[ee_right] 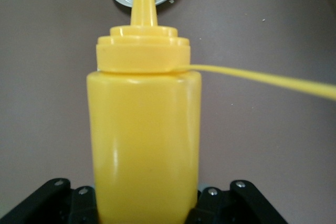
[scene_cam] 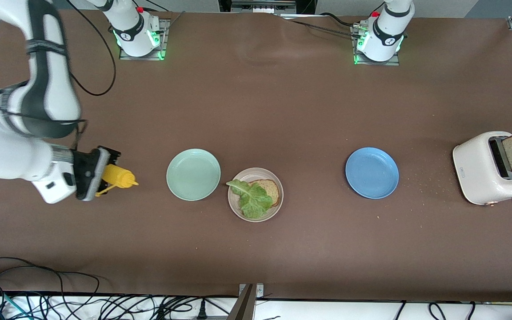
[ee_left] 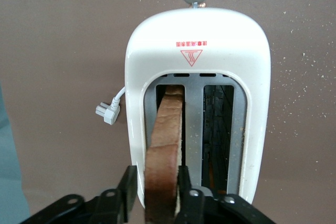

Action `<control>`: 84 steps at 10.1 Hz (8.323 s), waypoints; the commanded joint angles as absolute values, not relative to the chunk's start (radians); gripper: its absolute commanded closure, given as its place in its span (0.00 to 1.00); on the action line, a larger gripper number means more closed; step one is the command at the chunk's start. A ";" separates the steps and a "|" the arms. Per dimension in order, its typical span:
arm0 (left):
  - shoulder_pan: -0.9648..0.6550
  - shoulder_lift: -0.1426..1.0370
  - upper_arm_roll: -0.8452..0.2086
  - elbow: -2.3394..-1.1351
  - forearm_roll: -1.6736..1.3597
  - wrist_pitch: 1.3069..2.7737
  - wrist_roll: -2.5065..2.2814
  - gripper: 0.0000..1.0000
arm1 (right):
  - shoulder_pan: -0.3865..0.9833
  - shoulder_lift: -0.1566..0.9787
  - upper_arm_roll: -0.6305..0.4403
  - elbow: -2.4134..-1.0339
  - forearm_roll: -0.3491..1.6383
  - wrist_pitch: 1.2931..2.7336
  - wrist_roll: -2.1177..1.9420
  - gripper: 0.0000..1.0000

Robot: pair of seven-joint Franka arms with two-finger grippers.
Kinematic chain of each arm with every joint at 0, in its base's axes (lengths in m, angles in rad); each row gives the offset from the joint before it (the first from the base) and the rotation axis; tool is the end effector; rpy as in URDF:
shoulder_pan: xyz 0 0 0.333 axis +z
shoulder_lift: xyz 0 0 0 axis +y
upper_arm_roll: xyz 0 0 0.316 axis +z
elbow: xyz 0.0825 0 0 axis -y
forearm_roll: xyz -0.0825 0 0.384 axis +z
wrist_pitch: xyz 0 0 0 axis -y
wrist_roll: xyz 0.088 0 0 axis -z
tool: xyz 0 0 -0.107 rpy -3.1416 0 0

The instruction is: Make sandwich on beige plate with both arms

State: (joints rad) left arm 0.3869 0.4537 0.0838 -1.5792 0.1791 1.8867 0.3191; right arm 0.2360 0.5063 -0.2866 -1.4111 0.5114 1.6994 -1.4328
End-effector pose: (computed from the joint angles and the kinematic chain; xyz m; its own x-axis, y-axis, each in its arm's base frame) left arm 0.5900 0.3074 0.3673 0.9747 0.0902 -0.2044 0.0624 -0.9884 -0.1384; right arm 0.6810 0.0463 0.4091 0.3054 0.9011 0.3079 0.9400 -0.2336 -0.2488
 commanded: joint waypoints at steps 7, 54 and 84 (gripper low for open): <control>0.358 0.432 0.071 -1.463 0.173 1.736 0.318 1.00 | -0.184 0.665 -0.261 -1.652 0.916 1.399 -2.305 1.00; -0.514 0.876 0.083 -1.434 -1.428 2.275 0.305 0.00 | -0.161 0.603 -0.331 -1.088 0.620 1.147 -0.986 0.00; -0.219 0.397 0.311 -1.414 -0.058 1.497 0.011 0.00 | 0.029 0.106 -0.100 -1.577 -0.014 1.509 -0.097 0.00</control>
